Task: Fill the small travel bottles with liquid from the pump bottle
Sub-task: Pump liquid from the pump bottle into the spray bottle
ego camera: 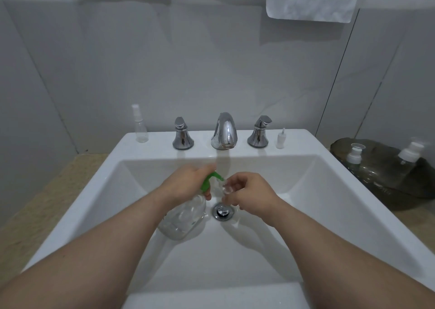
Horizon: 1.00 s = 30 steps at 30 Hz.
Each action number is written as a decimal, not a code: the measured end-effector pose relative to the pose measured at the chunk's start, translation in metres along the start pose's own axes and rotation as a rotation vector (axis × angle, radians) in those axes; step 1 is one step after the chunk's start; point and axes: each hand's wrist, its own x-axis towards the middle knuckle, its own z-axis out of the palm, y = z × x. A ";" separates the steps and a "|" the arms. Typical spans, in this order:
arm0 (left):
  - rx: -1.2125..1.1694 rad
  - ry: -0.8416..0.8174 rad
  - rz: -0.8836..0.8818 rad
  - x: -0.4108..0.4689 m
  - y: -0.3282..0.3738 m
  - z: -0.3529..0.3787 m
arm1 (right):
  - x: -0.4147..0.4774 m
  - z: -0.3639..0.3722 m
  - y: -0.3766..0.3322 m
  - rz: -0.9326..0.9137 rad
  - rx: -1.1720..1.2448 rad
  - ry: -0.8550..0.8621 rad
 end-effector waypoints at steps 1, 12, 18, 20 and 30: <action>0.012 0.014 0.008 0.000 -0.001 0.000 | 0.000 -0.001 0.000 -0.001 0.013 0.006; 0.011 0.022 -0.031 0.002 -0.001 0.002 | -0.001 -0.001 -0.002 -0.002 0.018 0.008; -0.020 0.009 -0.032 0.001 0.004 0.002 | -0.002 -0.001 -0.003 0.002 0.015 0.005; -0.019 0.006 -0.041 0.000 0.005 0.002 | -0.002 -0.001 -0.003 0.004 0.008 0.003; -0.009 0.000 -0.036 0.000 0.006 0.000 | -0.004 -0.001 -0.003 0.016 -0.020 -0.021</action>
